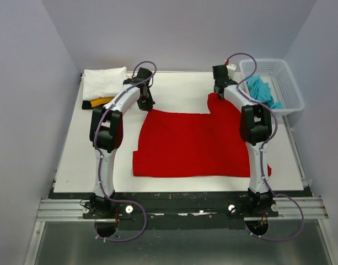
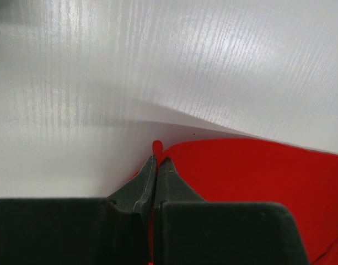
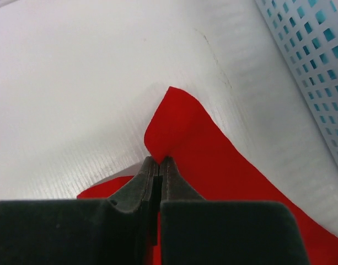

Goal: Fold and stack the t-shirts
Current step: Grab the side of the flattened tshirt furthest away from the robot with both arms, then fold the other side of the tshirt into a rectangle

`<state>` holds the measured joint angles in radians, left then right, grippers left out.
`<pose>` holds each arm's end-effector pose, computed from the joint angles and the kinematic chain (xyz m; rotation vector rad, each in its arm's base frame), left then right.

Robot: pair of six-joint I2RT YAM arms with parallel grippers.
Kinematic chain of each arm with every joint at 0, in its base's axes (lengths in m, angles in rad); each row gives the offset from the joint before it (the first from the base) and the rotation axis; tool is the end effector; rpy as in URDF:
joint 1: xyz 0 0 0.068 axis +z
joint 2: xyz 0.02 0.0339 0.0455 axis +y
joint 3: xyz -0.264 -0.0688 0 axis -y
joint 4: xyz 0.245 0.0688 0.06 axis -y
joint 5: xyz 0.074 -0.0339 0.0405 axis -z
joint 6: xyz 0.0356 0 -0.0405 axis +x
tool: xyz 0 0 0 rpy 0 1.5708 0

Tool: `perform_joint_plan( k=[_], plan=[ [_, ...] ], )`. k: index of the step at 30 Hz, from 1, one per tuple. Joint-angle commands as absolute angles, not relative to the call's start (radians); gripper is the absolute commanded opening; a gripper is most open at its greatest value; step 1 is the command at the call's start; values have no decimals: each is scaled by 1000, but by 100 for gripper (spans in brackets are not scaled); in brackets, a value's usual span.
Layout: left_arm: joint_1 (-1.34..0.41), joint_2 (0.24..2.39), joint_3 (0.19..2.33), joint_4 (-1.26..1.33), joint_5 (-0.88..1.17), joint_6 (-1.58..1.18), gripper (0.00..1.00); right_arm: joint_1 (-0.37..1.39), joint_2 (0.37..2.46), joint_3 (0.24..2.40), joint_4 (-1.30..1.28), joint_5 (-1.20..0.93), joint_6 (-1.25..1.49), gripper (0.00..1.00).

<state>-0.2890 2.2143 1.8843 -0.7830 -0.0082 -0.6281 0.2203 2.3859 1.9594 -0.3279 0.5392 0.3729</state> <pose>0.4583 -0.1360 0.2038 -0.4606 2.6754 -0.2700 0.5272 0.0993 0.1762 0.4298 2.1735 -0.3033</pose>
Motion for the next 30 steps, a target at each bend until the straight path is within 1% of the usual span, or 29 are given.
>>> perform_joint_plan(
  k=[1, 5, 8, 12, 15, 23, 27, 30],
  plan=[
    [-279, 2228, 1913, -817, -27, -591, 0, 211, 2326, 1906, -315, 512, 363, 1],
    [-287, 2183, 1856, -756, 0, -559, 0, 213, 2198, 1750, -305, 461, 402, 1],
    [-298, 2122, 1775, -688, 31, -525, 0, 217, 2098, 1634, -305, 422, 426, 1],
    [-320, 2038, 1643, -599, 25, -512, 0, 237, 1961, 1486, -309, 422, 458, 1],
    [-328, 2004, 1590, -564, 42, -532, 0, 256, 1859, 1378, -310, 404, 476, 1],
    [-351, 1849, 1367, -451, 8, -560, 0, 319, 1646, 1189, -374, 468, 518, 1],
    [-377, 1759, 1254, -394, -62, -550, 0, 360, 1551, 1121, -443, 513, 549, 1],
    [-406, 1706, 1181, -343, -69, -541, 0, 376, 1472, 1062, -484, 528, 566, 1]
  ],
)
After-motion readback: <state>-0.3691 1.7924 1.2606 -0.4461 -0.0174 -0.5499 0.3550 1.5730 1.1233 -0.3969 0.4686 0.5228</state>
